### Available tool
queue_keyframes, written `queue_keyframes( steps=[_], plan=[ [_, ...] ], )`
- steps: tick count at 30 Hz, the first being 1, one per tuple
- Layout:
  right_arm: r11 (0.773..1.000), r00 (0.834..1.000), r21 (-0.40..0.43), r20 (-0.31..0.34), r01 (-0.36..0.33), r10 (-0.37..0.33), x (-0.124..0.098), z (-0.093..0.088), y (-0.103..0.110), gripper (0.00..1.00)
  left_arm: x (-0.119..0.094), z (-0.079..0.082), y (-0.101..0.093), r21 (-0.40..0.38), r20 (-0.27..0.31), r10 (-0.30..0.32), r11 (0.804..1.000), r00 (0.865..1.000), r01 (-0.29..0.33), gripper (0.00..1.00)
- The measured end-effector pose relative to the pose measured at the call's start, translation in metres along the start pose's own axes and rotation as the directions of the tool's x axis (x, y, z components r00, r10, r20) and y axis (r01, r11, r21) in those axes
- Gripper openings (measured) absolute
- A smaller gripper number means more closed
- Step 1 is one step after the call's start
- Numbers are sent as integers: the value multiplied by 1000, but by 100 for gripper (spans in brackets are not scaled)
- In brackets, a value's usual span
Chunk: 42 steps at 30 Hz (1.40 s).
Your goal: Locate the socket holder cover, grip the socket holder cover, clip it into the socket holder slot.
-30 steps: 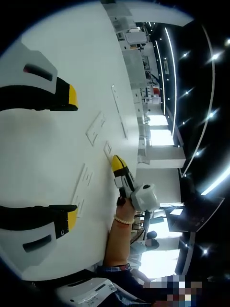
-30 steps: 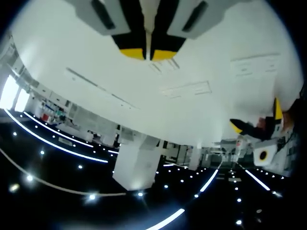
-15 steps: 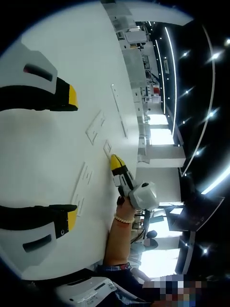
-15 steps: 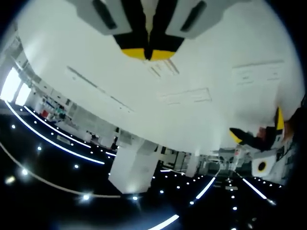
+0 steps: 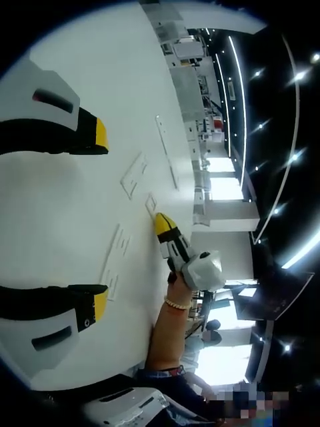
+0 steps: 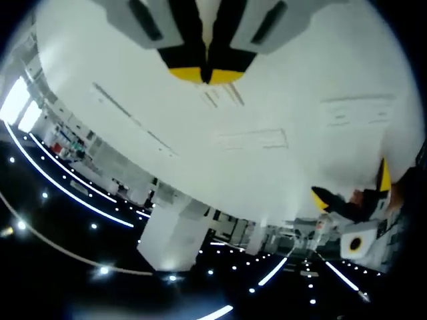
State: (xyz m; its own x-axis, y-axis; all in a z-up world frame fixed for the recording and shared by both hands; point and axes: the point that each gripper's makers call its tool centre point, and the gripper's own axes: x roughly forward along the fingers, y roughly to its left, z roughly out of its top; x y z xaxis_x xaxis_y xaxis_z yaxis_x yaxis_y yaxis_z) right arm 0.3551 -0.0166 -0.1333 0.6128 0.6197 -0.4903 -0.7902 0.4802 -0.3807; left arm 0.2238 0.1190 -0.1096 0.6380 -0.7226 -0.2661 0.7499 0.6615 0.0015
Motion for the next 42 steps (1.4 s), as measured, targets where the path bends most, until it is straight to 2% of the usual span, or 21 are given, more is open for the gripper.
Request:
queue_keyframes(
  steps=[5, 7, 10, 13, 15, 17, 18, 20, 21, 25, 29, 32, 35, 42],
  plan=[
    [998, 997, -21, -50, -66, 65, 0, 0, 1, 4, 1, -4, 2, -9, -16, 2, 1000, 1000, -3, 79],
    [993, 991, -41, -80, -112, 108, 0, -1, 2, 4, 1, -5, 1, -9, -17, -1, 1000, 1000, 1, 79],
    [979, 973, -79, -149, -190, 177, 0, -2, 3, 4, 0, -4, 0, -5, -16, -3, 1000, 1000, 3, 79],
    [951, 943, -131, -221, -281, 249, 1, -2, 5, 4, -1, -3, 1, -1, -14, -1, 1000, 1000, 1, 79],
    [924, 913, -150, -272, -352, 304, 2, -2, 7, 4, -1, -3, 1, 1, -14, 2, 1000, 1000, -2, 79],
    [912, 892, -136, -307, -386, 332, 2, -2, 5, 5, -1, -3, 2, 2, -16, 5, 1000, 1000, -5, 79],
    [895, 879, -165, -328, -414, 347, 3, -1, 4, 8, -1, -4, 3, 2, -20, 8, 1000, 1000, -8, 79],
    [885, 864, -166, -354, -435, 358, 5, -1, 1, 11, 0, -6, 4, 3, -25, 12, 1000, 1000, -12, 78],
    [864, 842, -167, -374, -475, 390, 5, -2, 1, 11, 0, -7, 4, 3, -29, 14, 1000, 999, -14, 78],
    [824, 797, -166, -414, -542, 440, 7, -2, -2, 11, 2, -9, 6, 4, -36, 16, 1000, 999, -15, 78],
    [806, 772, -154, -433, -572, 465, 8, -2, -4, 13, 3, -9, 6, 2, -38, 12, 1000, 999, -12, 78],
    [804, 767, -148, -437, -576, 469, 10, -1, -8, 17, 4, -9, 5, 5, -41, 9, 1000, 999, -9, 78],
    [784, 743, -133, -447, -607, 499, 9, -2, -6, 17, 5, -7, 3, 4, -36, -2, 1000, 999, 3, 78],
    [755, 692, -116, -506, -646, 514, 2, -8, -5, 16, 6, -5, 1, 0, -26, -15, 1000, 1000, 15, 78]
  ],
)
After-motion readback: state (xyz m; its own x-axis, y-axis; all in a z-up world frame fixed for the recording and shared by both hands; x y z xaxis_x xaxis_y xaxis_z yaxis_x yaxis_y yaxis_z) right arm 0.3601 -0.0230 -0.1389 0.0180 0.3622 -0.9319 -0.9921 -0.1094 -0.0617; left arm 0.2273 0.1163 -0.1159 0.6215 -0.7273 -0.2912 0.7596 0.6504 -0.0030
